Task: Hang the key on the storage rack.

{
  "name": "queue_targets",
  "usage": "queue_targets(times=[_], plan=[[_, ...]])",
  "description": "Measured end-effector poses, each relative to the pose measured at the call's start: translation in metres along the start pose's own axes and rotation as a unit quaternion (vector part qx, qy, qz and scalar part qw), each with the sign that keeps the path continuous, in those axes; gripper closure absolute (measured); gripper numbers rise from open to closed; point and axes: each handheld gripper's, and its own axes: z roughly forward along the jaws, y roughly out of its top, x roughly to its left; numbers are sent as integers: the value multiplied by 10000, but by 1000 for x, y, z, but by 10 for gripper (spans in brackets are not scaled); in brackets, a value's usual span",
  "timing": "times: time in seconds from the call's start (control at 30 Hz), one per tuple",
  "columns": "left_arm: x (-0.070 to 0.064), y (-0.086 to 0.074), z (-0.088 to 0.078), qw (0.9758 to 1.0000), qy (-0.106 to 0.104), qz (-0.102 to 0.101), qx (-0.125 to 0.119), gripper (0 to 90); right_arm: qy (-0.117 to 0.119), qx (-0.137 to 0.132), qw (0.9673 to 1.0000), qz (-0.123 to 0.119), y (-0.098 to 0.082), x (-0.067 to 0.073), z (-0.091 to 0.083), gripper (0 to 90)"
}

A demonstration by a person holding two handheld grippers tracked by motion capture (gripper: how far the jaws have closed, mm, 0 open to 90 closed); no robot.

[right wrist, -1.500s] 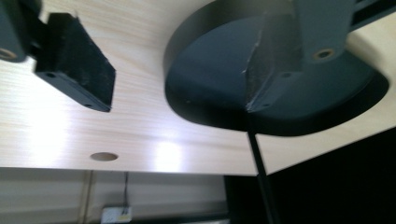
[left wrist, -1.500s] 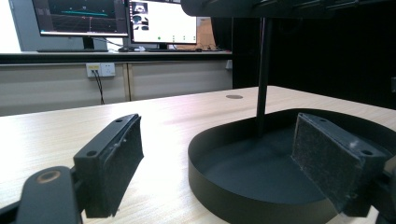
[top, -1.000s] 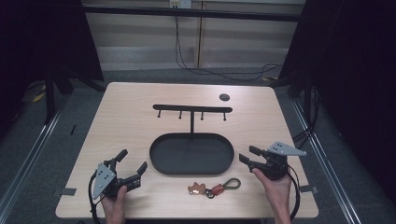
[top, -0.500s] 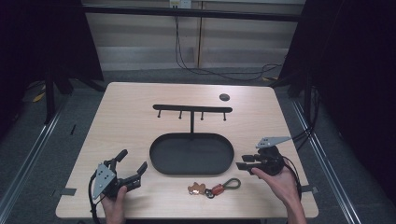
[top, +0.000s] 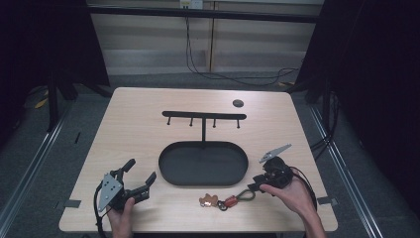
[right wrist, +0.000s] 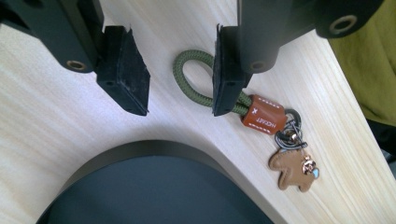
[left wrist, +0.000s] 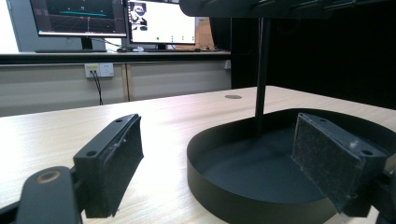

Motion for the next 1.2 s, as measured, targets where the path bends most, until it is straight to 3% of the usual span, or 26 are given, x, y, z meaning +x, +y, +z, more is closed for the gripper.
queue_targets(times=[0.17,0.33,0.4,0.53,0.57,0.73,0.97,1.07,1.2], plan=[[0,0,0,10000,0,19,-5,160,9,191,9998,-13,2,0,5,608],[0,0,0,10000,-7,5,0,159,-105,613,9977,-256,4,6,15,635],[0,0,0,10000,-7,-2,-5,160,-71,659,9974,-274,5,6,16,643],[0,0,0,10000,-9,-3,-6,159,-215,879,9952,-371,8,6,19,688],[0,0,0,10000,-15,-4,-7,159,-283,956,9946,-301,10,4,21,710],[0,0,0,10000,-24,-6,-5,159,-248,1132,9928,-312,10,5,26,717],[0,0,-1,10000,-53,19,21,159,-192,1138,9926,-387,11,5,25,752],[0,0,-1,10000,-55,19,15,159,-266,1291,9902,-461,10,5,28,764],[0,0,-1,10000,-54,18,15,159,-270,1334,9897,-442,10,5,30,765]])
